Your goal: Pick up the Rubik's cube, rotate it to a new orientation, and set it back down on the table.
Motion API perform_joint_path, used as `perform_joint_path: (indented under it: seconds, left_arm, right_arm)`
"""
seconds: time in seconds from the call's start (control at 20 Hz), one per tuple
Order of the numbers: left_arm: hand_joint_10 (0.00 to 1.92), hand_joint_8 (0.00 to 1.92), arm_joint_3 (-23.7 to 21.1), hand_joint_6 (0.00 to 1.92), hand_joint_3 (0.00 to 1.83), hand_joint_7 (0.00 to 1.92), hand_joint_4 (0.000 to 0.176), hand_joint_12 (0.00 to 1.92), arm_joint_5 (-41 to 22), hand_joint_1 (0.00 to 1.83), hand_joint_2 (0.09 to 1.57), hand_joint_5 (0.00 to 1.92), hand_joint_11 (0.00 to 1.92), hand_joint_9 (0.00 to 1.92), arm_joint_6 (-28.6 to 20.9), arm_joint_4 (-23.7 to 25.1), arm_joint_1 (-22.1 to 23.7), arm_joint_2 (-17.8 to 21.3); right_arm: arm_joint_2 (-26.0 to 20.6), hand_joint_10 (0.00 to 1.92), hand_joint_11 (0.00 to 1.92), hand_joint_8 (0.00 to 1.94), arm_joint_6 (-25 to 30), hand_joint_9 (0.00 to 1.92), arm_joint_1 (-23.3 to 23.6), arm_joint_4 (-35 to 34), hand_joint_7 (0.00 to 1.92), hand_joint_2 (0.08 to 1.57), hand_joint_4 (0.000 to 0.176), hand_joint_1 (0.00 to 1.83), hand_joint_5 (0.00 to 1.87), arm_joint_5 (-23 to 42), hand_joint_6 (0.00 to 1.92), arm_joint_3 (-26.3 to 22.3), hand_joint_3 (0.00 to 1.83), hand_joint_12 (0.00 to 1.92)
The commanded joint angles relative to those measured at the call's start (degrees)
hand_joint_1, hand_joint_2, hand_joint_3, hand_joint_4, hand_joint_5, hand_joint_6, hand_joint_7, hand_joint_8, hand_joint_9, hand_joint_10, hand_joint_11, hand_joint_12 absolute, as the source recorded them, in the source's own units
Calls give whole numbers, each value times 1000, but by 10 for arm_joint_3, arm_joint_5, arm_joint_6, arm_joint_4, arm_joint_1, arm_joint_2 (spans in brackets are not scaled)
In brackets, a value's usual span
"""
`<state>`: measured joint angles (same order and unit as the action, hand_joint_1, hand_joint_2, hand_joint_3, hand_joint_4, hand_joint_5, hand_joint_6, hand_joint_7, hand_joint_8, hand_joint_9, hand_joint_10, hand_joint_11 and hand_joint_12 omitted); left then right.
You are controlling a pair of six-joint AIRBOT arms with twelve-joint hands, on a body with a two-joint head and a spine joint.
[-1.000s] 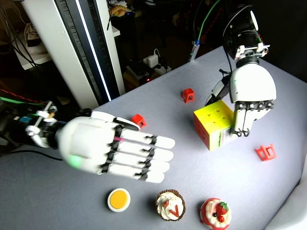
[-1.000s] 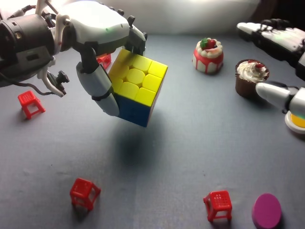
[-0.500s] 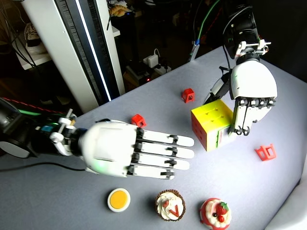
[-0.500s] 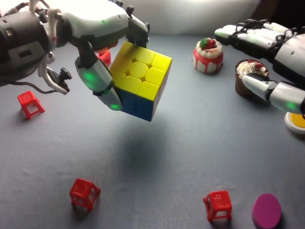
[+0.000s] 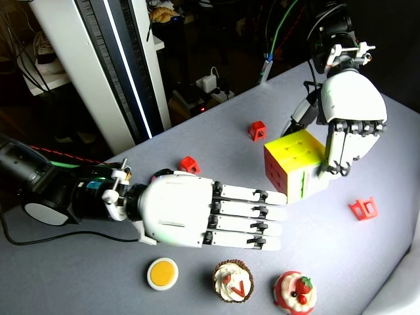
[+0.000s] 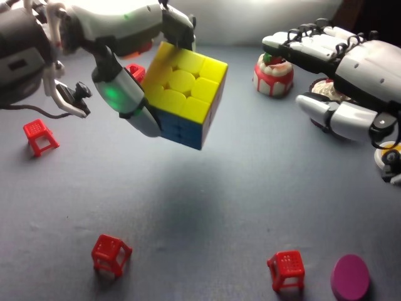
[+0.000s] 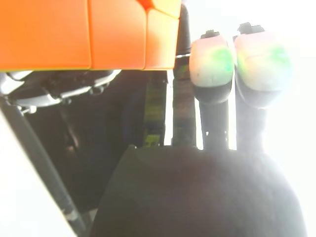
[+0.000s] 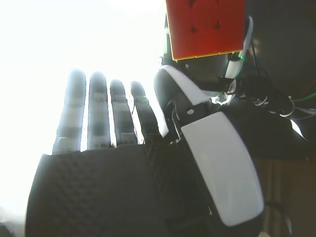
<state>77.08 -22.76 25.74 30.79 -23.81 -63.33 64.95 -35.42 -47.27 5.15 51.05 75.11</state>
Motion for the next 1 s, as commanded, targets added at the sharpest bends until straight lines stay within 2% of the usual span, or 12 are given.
perform_joint_path:
  seconds: [0.0, 0.1, 0.2, 0.25, 0.3, 0.5, 0.55, 0.6, 0.65, 0.7, 0.9, 0.95]
  left_arm:
    - [1921, 1871, 0, 1921, 1595, 1075, 54, 1921, -74, 1180, 543, 950, 1368, 1297, 1, -24, 14, 3]
    - [1921, 1896, 0, 1897, 1603, 1040, 106, 1921, -76, 1191, 537, 972, 1290, 1256, 5, -26, 18, 4]
    - [1921, 1910, 0, 1921, 1461, 940, 79, 1921, -79, 1382, 581, 1081, 1365, 1282, 11, -31, 22, 5]
    - [1921, 1917, 0, 1921, 1600, 1033, 92, 1921, -79, 1231, 547, 998, 1289, 1284, 12, -32, 24, 5]
    - [1921, 1872, 0, 1921, 1622, 1029, 0, 1921, -79, 1370, 503, 978, 1220, 1087, 13, -34, 25, 5]
    - [1921, 1912, 0, 1921, 1473, 937, 13, 1921, -88, 1349, 586, 952, 1262, 1147, 16, -43, 24, 5]
    - [1921, 1919, 0, 1921, 1208, 1099, 12, 1921, -89, 1399, 604, 1032, 1314, 1208, 16, -43, 25, 5]
    - [1838, 1867, 0, 1921, 1459, 985, 0, 1921, -89, 1394, 547, 930, 1146, 1050, 16, -43, 25, 5]
    - [1918, 1869, 0, 1903, 1513, 997, 0, 1921, -91, 1226, 579, 891, 1273, 1150, 16, -43, 24, 5]
    - [1920, 1838, -1, 1876, 1647, 1070, 0, 1921, -94, 1382, 472, 977, 1347, 1103, 16, -43, 24, 4]
    - [1921, 1817, -4, 1906, 1604, 1044, 0, 1921, -99, 1411, 492, 938, 1284, 1035, 16, -43, 23, 4]
    - [1921, 1780, -5, 1720, 1504, 1004, 0, 1921, -100, 1412, 512, 950, 1205, 980, 16, -43, 22, 4]
  right_arm:
    - [3, 120, 0, 3, 3, 121, 13, -9, 89, 1535, 0, 217, 112, 75, 4, 4, 29, 370]
    - [7, 117, 0, 6, 3, 132, 25, 2, 109, 1549, 0, 215, 135, 75, 10, 10, 9, 484]
    - [10, 110, 0, 1, 3, 139, 34, 11, 116, 1462, 0, 109, 136, 72, 3, 13, 0, 624]
    - [13, 91, 0, 1, 3, 117, 39, 15, 107, 1473, 0, 72, 139, 68, 3, 16, 0, 554]
    - [17, 78, 0, 2, 3, 109, 43, 17, 115, 1483, 0, 80, 160, 66, 8, 19, 2, 473]
    - [35, 60, 0, 9, 3, 109, 48, 23, 149, 1452, 0, 37, 248, 57, 30, 34, 0, 117]
    - [39, 49, 0, 9, 3, 100, 48, 23, 161, 1426, 0, 7, 319, 55, 61, 38, 0, 23]
    - [43, 38, 0, 18, 3, 80, 48, 23, 190, 1392, 0, 1, 315, 54, 60, 42, 0, 4]
    - [48, 56, 28, 5, 3, 129, 48, 23, 171, 1340, 0, 0, 215, 54, 15, 46, 0, 13]
    - [52, 26, 32, 0, 3, 66, 48, 23, 65, 1316, 0, 0, 89, 53, 2, 49, 0, 19]
    - [61, 0, 0, 6, 3, 0, 48, 17, 15, 1261, 0, 0, 133, 51, 29, 58, 0, 0]
    - [62, 31, 37, 27, 3, 74, 48, 15, 74, 1279, 0, 0, 149, 51, 32, 59, 0, 18]
